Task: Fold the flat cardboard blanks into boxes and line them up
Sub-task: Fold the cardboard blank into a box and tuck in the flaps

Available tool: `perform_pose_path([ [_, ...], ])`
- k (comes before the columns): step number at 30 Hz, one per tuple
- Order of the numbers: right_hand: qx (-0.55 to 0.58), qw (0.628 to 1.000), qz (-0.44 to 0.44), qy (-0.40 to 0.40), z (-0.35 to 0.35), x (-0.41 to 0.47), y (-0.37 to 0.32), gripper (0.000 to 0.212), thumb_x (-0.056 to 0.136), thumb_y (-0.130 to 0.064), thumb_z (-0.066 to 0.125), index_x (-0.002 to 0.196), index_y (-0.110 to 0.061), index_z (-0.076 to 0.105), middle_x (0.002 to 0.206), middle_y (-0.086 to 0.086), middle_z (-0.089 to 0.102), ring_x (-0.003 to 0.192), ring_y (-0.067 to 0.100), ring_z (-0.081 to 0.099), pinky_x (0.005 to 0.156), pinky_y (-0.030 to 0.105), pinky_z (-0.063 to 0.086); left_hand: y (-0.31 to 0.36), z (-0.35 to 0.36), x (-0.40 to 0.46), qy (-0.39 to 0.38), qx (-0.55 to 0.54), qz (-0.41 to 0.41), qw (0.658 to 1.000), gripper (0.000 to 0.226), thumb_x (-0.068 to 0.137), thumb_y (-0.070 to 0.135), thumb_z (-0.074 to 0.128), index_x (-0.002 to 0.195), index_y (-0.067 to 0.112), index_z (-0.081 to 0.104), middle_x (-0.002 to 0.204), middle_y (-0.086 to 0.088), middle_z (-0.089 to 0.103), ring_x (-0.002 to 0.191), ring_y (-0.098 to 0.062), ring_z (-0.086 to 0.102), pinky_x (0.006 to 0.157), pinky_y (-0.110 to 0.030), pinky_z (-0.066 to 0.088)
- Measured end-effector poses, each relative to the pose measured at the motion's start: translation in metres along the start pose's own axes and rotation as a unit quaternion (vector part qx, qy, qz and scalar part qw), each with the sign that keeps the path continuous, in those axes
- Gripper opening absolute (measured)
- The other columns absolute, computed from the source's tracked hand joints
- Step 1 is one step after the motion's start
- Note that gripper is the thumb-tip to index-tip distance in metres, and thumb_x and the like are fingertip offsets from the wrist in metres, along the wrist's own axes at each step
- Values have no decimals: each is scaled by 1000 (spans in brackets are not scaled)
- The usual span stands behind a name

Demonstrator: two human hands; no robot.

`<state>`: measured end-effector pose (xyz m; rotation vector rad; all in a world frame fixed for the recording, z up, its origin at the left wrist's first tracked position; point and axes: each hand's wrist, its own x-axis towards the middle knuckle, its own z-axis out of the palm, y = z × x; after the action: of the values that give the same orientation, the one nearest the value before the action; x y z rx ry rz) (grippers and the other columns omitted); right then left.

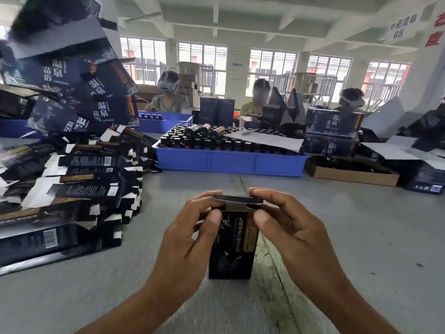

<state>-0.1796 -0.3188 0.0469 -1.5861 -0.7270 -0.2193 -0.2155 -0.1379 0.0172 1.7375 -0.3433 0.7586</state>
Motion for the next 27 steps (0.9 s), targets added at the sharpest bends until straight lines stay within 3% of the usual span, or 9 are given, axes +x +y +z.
perform_pose_path([
  [4, -7, 999, -6, 45, 2, 0, -4, 25, 85, -42, 63, 108, -37, 72, 113, -23, 72, 109, -1, 67, 87, 14, 54, 4, -1, 0, -7, -13, -12, 1000, 30, 102, 35, 46, 127, 38, 61, 124, 8, 68, 120, -14, 62, 90, -15, 49],
  [9, -6, 997, -1, 74, 4, -1, 0, 17, 89, -25, 68, 103, -34, 74, 108, -21, 74, 104, 2, 70, 89, 25, 58, 6, 2, -3, 24, -41, -18, 999, 34, 100, 37, 49, 127, 26, 65, 117, 14, 71, 113, -7, 65, 83, -10, 51],
  [12, 0, 997, 1, 80, 3, -1, -1, 19, 83, -35, 67, 101, -36, 75, 110, -20, 74, 105, 4, 70, 88, 32, 60, 8, 2, -2, 41, -65, -24, 997, 27, 99, 45, 55, 118, 31, 66, 118, 13, 71, 111, -10, 67, 81, -13, 54],
  [15, -2, 997, -2, 77, 3, -1, -1, 24, 80, -40, 66, 101, -36, 76, 110, -20, 74, 105, 4, 70, 88, 29, 60, 9, 0, 0, 41, -92, -27, 995, 19, 93, 48, 59, 111, 40, 59, 118, 7, 73, 108, -15, 70, 77, -18, 57],
  [20, -11, 998, -18, 67, 5, -2, 0, 22, 83, -38, 63, 101, -40, 76, 115, -22, 72, 110, 1, 67, 92, 22, 56, 9, -3, 1, 24, -56, -10, 998, 35, 99, 41, 56, 129, 57, 54, 117, 18, 69, 108, -5, 67, 79, -12, 54],
  [22, -24, 997, -22, 63, 6, -2, 1, 23, 84, -39, 62, 102, -40, 75, 117, -22, 71, 113, 2, 65, 91, 27, 58, 9, -4, 1, 15, -30, 2, 999, 33, 100, 35, 52, 127, 51, 61, 107, 19, 68, 103, -4, 66, 76, -9, 52],
  [27, -70, 994, -50, 61, 4, -2, 8, 22, 90, -36, 61, 106, -30, 75, 122, -21, 69, 116, 3, 64, 91, 30, 56, 5, -8, 3, 19, 49, 52, 997, 26, 99, 25, 54, 120, 29, 69, 115, 12, 68, 111, -8, 65, 81, -10, 51],
])
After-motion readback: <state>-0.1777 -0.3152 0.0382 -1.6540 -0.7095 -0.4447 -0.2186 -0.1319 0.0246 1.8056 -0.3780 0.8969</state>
